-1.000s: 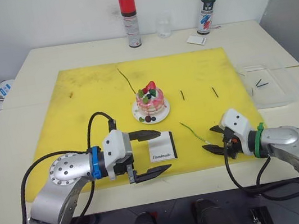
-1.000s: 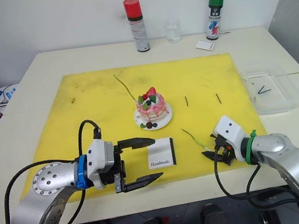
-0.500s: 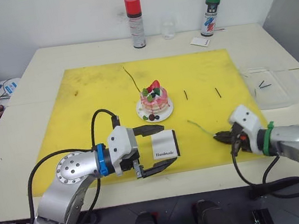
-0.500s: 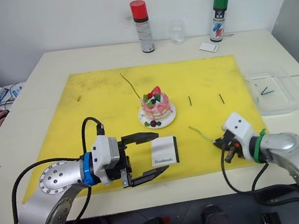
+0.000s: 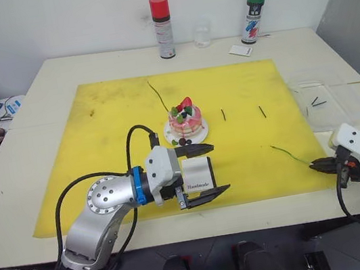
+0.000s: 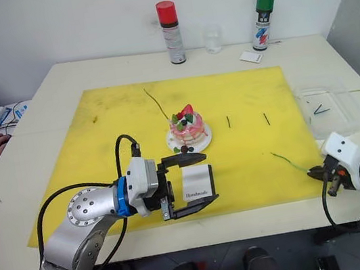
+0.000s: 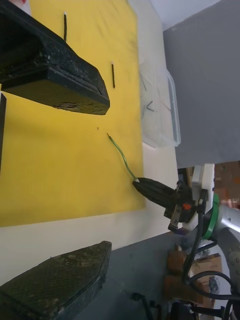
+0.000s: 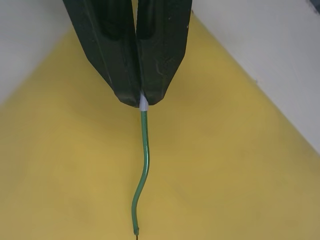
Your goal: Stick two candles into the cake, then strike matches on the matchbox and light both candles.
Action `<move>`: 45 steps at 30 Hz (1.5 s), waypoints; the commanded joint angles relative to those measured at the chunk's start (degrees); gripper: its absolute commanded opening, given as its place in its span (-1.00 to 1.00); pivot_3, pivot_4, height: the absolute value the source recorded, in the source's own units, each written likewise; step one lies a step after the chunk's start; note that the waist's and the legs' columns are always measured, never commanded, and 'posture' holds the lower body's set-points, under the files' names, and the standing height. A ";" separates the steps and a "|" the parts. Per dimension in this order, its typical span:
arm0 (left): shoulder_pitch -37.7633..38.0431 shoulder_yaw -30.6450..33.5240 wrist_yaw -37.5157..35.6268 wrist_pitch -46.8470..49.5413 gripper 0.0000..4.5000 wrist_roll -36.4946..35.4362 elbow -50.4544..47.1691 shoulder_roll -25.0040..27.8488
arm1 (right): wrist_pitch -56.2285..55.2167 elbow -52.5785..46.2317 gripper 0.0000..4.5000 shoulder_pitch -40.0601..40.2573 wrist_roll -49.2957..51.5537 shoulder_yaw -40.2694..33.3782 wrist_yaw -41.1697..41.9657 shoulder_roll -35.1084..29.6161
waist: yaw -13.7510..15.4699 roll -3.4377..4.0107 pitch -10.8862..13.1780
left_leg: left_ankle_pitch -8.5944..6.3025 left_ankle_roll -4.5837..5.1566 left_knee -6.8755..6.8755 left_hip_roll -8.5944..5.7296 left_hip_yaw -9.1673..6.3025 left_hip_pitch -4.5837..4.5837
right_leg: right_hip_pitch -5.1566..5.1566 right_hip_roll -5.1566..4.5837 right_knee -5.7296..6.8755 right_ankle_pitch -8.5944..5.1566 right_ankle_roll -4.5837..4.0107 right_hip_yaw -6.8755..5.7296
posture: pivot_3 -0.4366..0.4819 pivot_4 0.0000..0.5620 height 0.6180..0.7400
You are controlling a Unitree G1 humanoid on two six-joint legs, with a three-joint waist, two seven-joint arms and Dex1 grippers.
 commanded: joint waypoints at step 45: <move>-5.01 -7.31 5.44 3.01 1.00 5.33 -6.91 -3.62 | 29.26 1.53 -0.99 -26.53 -2.09 24.34 3.60 -10.18 | -0.31 0.12 -0.01 | 0.00 0.01 0.01 -0.02 0.05 0.05 | 0.04 -0.03 -0.06 0.01 0.02 0.02 | -0.05 -0.47 1.00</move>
